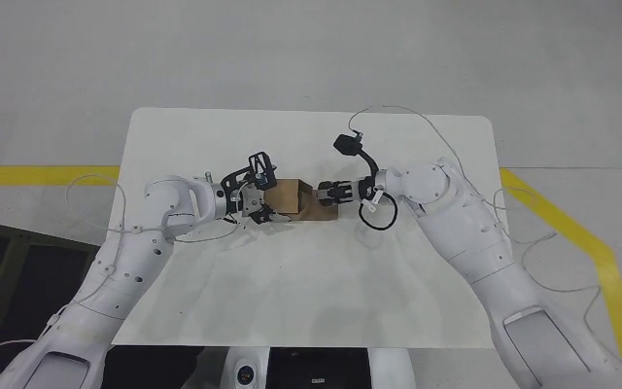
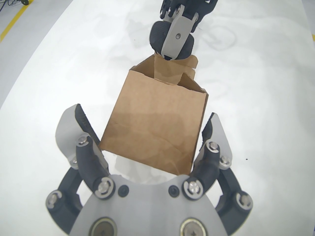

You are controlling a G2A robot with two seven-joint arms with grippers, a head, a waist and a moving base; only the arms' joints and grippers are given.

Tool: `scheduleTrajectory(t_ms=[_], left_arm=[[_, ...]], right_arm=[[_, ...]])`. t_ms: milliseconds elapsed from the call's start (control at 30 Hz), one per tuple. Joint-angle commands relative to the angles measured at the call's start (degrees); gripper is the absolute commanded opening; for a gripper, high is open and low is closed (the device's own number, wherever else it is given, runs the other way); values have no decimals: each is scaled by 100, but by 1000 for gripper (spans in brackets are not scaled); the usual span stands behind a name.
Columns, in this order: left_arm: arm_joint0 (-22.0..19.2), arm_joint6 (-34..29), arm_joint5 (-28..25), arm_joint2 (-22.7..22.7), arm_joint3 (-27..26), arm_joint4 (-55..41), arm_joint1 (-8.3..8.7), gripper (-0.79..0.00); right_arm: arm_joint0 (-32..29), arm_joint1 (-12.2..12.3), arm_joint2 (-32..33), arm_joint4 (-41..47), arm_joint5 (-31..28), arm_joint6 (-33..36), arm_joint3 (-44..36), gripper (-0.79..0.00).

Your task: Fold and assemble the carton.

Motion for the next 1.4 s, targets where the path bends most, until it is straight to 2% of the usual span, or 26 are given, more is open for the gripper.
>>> scheduleTrajectory(t_ms=[0,233,633,1367], left_arm=[[0,-2,-1,-2,0,0,-1,0],[3,-7,-12,-16,1,2,-4,0],[6,-24,-22,-32,-4,-2,-11,0],[26,-39,-31,-57,-16,5,-21,0]], right_arm=[[93,-46,-91,18,-68,-39,135,-785],[378,-220,-418,146,-139,61,470,-785],[411,-384,-630,557,-6,179,617,-785],[567,-758,-868,1351,-855,22,1600,-785]])
